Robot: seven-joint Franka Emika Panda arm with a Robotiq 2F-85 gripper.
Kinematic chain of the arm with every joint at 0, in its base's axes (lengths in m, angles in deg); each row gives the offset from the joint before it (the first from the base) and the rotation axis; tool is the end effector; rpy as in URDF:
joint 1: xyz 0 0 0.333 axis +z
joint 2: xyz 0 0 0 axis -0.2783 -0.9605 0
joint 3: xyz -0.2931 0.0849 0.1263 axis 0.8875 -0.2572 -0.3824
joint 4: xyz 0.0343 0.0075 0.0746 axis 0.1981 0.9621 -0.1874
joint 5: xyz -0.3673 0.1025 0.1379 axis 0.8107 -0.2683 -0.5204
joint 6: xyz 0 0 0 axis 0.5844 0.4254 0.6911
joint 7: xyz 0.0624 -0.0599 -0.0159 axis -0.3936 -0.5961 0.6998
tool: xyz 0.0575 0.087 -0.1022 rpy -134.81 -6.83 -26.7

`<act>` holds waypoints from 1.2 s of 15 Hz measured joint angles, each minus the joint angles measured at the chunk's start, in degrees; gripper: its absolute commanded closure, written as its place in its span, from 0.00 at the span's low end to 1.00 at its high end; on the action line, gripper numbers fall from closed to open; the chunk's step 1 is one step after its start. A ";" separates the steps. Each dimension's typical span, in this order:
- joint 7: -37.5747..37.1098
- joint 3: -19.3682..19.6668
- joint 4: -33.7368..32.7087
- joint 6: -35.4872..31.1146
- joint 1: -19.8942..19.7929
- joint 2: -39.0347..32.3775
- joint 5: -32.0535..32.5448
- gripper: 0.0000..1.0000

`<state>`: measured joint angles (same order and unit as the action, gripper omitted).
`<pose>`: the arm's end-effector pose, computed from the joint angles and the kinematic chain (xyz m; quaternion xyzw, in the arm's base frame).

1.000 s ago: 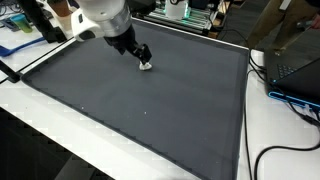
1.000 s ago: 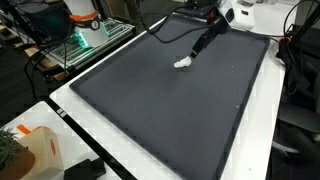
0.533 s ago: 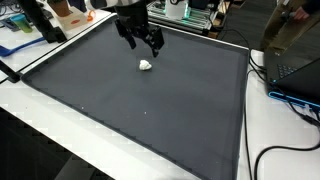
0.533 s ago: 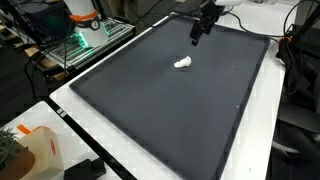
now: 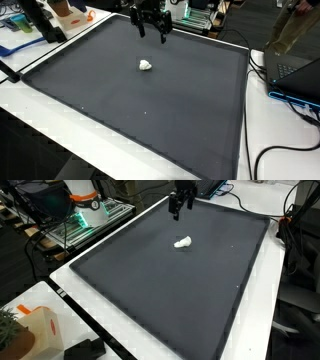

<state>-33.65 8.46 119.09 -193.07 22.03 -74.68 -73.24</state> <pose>0.5395 0.0915 0.2793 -0.9981 0.0430 0.0131 0.0423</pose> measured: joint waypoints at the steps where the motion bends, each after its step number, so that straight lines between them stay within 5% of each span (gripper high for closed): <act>1: 0.80 -0.04 3.34 -1.48 0.00 2.00 0.00 0.00; 5: 2.94 -0.14 12.43 -5.11 0.00 7.97 0.09 0.00; 18: -0.09 -2.85 13.26 -0.75 0.87 10.71 2.62 0.00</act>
<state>-33.74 5.61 132.36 -193.81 22.90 -63.98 -70.62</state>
